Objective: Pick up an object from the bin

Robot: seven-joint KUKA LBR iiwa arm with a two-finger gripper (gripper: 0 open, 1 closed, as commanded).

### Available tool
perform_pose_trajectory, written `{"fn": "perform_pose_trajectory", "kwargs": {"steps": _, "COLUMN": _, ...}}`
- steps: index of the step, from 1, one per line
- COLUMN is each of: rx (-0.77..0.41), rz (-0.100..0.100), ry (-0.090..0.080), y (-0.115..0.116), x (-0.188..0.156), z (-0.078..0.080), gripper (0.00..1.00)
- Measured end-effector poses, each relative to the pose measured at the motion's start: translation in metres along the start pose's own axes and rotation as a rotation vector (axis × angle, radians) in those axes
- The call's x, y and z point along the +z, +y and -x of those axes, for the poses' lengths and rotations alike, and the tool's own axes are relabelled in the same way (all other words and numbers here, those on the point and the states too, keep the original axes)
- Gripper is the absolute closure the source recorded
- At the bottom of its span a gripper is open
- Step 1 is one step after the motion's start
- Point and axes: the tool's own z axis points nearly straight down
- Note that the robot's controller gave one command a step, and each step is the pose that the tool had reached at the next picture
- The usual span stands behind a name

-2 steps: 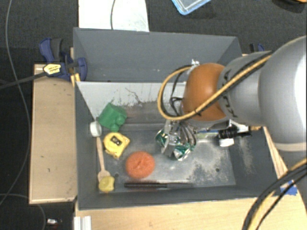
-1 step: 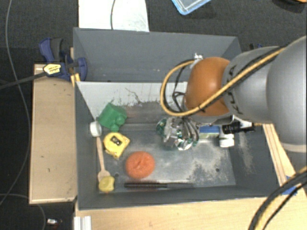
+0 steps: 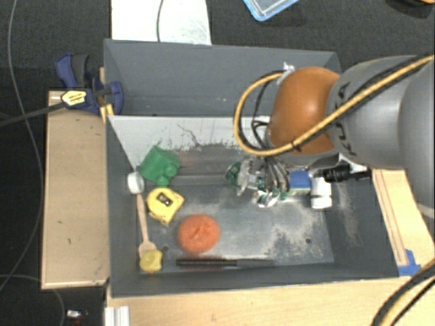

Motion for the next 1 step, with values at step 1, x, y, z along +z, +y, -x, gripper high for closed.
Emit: {"fn": "perform_pose_trajectory", "kwargs": {"steps": 1, "rx": -0.005, "rz": 0.001, "ry": -0.002, "y": 0.0005, "x": -0.0208, "z": 0.0014, "gripper": 1.00}}
